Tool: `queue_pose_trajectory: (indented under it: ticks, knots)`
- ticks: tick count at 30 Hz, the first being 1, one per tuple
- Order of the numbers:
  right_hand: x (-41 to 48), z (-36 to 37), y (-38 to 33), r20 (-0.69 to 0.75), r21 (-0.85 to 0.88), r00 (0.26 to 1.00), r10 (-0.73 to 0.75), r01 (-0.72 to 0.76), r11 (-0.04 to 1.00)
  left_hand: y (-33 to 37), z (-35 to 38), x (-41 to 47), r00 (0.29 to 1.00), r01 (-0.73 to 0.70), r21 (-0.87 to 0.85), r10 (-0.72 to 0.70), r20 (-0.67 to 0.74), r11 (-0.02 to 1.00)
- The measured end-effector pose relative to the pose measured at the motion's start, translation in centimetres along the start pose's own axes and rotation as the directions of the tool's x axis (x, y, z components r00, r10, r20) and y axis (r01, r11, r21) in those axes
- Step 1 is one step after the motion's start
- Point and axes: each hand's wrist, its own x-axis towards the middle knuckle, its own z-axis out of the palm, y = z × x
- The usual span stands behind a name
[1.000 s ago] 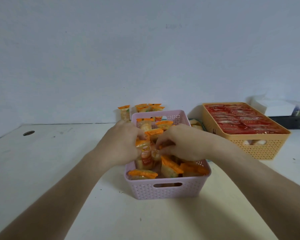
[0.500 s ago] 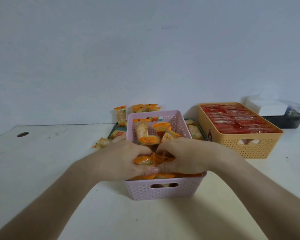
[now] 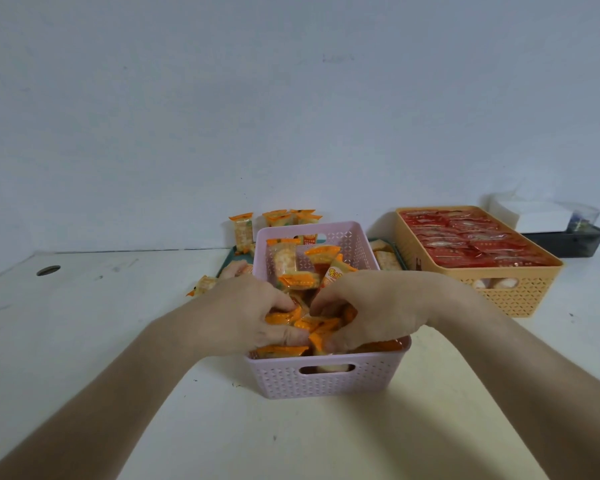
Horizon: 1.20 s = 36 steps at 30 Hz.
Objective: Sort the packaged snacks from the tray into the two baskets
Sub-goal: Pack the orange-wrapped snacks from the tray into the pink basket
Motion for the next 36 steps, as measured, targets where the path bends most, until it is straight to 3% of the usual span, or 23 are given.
queue_pose_trajectory:
  ticks: [6, 9, 11, 15, 18, 21, 25, 27, 30, 33, 36]
  knots:
    - [-0.2, 0.5, 0.1, -0.057, 0.149, 0.998, -0.017, 0.025, 0.989, -0.4, 0.4, 0.0, 0.99, -0.091, -0.052, 0.085, -0.11, 0.995]
    - [-0.2, 0.1, 0.5, -0.243, 0.194, 0.97, 0.014, 0.035, 0.98, -0.6, -0.3, 0.4, 0.982, -0.117, -0.094, 0.102, -0.156, 0.989]
    - [-0.1, -0.4, 1.1, -0.389, 0.11, 0.919, 0.059, -0.017, 0.994, -0.8, -1.0, 1.0, 0.979, -0.072, -0.067, 0.058, -0.196, 0.995]
    - [0.7, -1.1, 2.5, -0.571, -0.195, 0.812, 0.121, -0.277, 0.941, -0.7, -1.8, 3.3, 0.977, 0.018, 0.251, 0.036, -0.21, 0.968]
    - [2.1, -0.6, 2.6, -0.504, -0.372, 0.848, 0.164, -0.384, 0.845, -0.2, -1.5, 4.9, 0.995, 0.004, 0.487, 0.045, -0.089, 0.873]
    - [3.6, 0.0, 2.5, -0.52, -0.416, 0.834, 0.185, -0.435, 0.799, 0.3, -1.2, 5.8, 1.0, 0.013, 0.607, 0.003, -0.024, 0.795]
    - [4.8, 1.0, 2.3, -0.553, -0.356, 0.815, 0.175, -0.421, 0.834, 0.4, -0.5, 6.4, 0.998, 0.03, 0.526, -0.053, 0.028, 0.85]
    - [4.8, 1.0, 2.2, -0.565, -0.27, 0.806, 0.174, -0.38, 0.885, 0.2, -0.4, 6.5, 0.998, 0.058, 0.41, -0.049, -0.033, 0.91]
    - [4.3, 0.8, 2.4, -0.541, -0.116, 0.829, 0.143, -0.242, 0.963, -0.3, -0.7, 6.0, 0.986, 0.09, 0.238, -0.053, -0.158, 0.967]
    - [3.6, 0.5, 2.7, -0.489, -0.04, 0.868, 0.091, -0.126, 0.991, -0.8, -1.3, 5.0, 0.967, 0.049, 0.199, 0.003, -0.253, 0.979]
    - [3.0, 0.3, 2.5, -0.43, 0.042, 0.899, 0.076, -0.064, 0.997, -0.9, -1.5, 3.6, 0.98, -0.017, 0.145, 0.045, -0.192, 0.989]
